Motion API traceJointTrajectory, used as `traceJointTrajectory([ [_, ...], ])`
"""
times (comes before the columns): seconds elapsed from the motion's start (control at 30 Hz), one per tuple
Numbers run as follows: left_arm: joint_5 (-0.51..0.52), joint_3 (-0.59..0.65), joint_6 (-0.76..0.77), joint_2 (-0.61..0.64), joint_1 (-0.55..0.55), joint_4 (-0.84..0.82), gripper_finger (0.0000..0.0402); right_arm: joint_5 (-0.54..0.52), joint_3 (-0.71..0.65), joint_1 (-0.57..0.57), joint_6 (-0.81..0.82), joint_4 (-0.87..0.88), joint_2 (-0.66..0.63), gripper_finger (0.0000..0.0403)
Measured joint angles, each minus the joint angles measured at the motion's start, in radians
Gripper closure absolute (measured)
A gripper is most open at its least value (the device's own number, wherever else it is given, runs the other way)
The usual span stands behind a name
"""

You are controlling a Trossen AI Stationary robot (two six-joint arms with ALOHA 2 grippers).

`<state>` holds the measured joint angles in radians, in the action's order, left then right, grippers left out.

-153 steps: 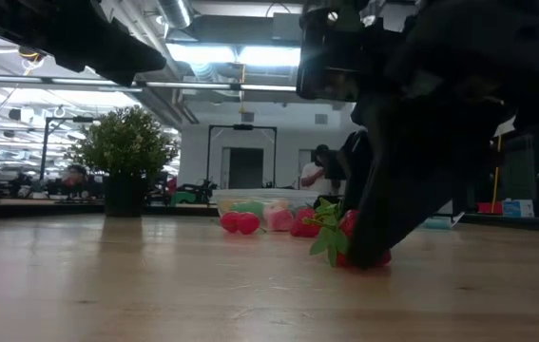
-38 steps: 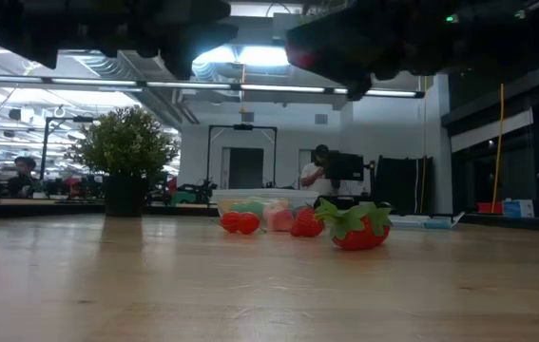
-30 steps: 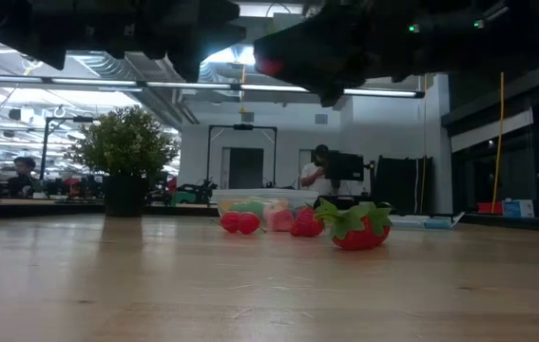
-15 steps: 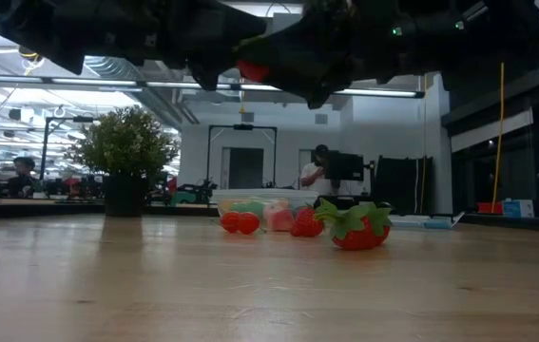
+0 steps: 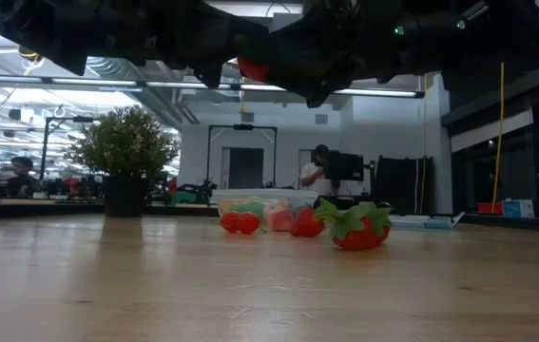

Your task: Pick and placing Produce into tupperware

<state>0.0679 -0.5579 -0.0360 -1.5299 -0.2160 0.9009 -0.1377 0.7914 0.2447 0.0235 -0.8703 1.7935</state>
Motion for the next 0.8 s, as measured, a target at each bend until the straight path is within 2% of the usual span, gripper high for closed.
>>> traceJointTrajectory([
  [0.63, 0.015, 0.0, -0.079, 0.001, 0.004, 0.005, 0.04, 0.007, 0.0, -0.001, 0.032, -0.004, 0.0, 0.0264],
  [0.7, 0.017, 0.0, -0.08, 0.001, 0.008, 0.005, 0.04, 0.005, 0.0, 0.0, 0.046, -0.004, 0.0, 0.023],
  [0.8, 0.023, 0.001, -0.08, 0.011, 0.017, -0.004, 0.0401, 0.007, 0.0, 0.0, 0.06, -0.007, -0.001, 0.0141],
])
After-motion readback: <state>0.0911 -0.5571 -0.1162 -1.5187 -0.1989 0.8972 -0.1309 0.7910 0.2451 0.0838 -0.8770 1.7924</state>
